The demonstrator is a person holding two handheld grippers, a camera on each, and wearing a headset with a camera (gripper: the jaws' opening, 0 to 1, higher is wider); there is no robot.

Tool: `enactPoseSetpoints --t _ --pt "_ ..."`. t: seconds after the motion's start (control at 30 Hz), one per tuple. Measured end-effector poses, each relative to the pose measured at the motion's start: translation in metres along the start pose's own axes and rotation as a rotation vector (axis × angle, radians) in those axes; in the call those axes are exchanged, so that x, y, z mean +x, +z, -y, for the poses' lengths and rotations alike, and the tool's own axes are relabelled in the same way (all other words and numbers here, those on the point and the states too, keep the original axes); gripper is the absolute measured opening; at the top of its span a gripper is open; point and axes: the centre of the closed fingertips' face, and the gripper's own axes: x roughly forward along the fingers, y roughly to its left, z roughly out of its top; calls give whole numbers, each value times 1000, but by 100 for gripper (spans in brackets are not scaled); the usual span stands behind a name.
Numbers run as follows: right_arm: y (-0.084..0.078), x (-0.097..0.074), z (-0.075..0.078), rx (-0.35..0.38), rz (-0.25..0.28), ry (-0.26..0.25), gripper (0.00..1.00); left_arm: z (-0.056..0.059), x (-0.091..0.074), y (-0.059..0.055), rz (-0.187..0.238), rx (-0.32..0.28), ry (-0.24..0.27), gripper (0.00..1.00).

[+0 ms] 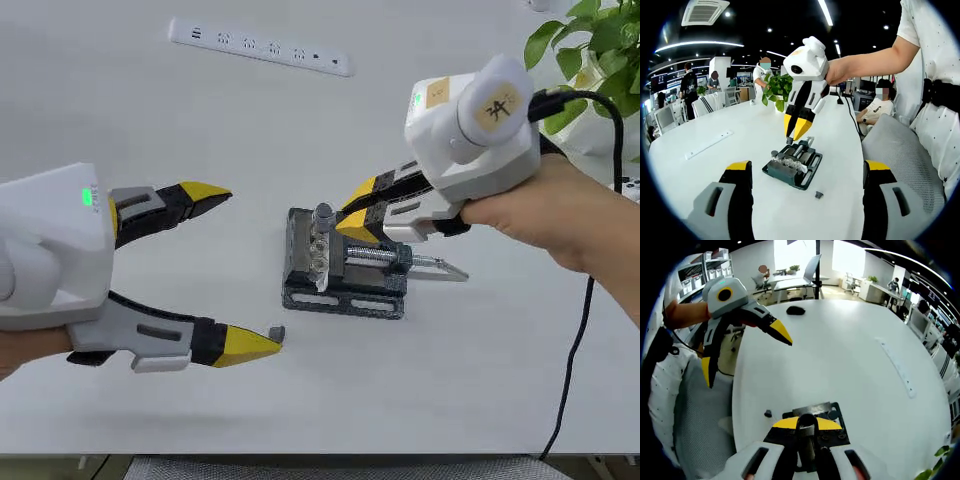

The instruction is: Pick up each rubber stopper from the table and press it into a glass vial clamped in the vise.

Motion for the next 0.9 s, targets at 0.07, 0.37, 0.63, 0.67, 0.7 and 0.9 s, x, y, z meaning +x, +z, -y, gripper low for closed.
enactPoseSetpoints --t 0.07,0.37,0.63,0.67,0.7,0.9 --pt "-4 4 1 -8 -35 4 6 0 1 -3 -8 5 0 93" --pt "-14 24 2 -46 -152 35 6 -1 1 -10 -1 -8 -2 95" --pt "-20 31 4 -57 -217 51 6 -2 1 -12 13 -21 0 95" --pt "-21 32 3 -55 -224 54 6 -2 1 -12 14 -21 0 95" --pt "-22 34 3 -54 -228 55 6 -2 1 -12 15 -22 0 95" --pt "-24 41 5 -51 -249 61 6 -1 1 -13 22 -29 -4 94"
